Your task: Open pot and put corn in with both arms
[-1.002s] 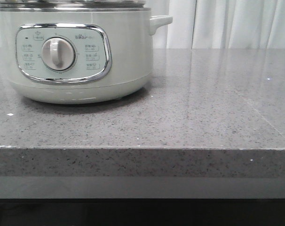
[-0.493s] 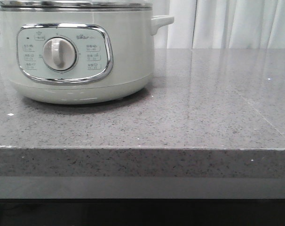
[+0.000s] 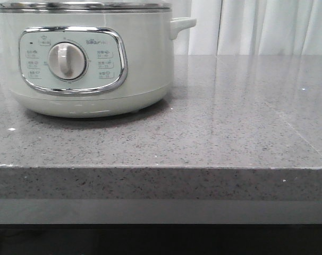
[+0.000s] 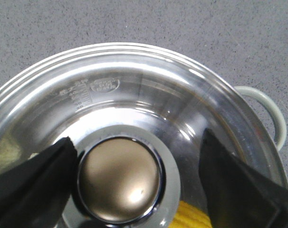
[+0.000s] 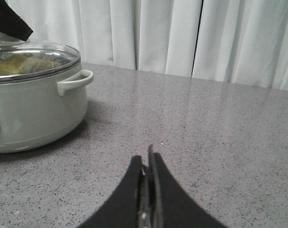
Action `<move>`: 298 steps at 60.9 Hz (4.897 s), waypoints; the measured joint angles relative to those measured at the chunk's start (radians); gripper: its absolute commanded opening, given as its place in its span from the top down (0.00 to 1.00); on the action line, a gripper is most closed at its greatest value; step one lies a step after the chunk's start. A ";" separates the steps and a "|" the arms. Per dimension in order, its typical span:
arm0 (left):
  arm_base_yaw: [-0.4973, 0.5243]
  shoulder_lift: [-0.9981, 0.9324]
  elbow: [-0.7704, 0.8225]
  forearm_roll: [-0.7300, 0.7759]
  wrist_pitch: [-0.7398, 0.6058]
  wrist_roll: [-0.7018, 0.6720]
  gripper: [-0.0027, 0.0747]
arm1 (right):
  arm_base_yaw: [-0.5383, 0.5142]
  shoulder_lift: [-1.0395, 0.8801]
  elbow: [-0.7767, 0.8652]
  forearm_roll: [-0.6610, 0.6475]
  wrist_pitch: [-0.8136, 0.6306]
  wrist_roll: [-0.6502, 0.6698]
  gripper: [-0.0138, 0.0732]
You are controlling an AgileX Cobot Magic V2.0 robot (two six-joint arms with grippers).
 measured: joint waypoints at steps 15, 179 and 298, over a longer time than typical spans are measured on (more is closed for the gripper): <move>0.000 -0.107 0.007 0.000 -0.009 0.002 0.31 | 0.000 0.000 0.000 0.000 0.000 0.000 0.92; 0.351 -1.689 1.794 0.009 -0.757 0.002 0.99 | 0.000 0.000 0.000 0.000 0.000 0.000 0.92; 0.435 -1.689 1.794 -0.008 -0.773 0.002 0.99 | -0.258 -0.192 0.369 -0.036 -0.098 0.028 0.92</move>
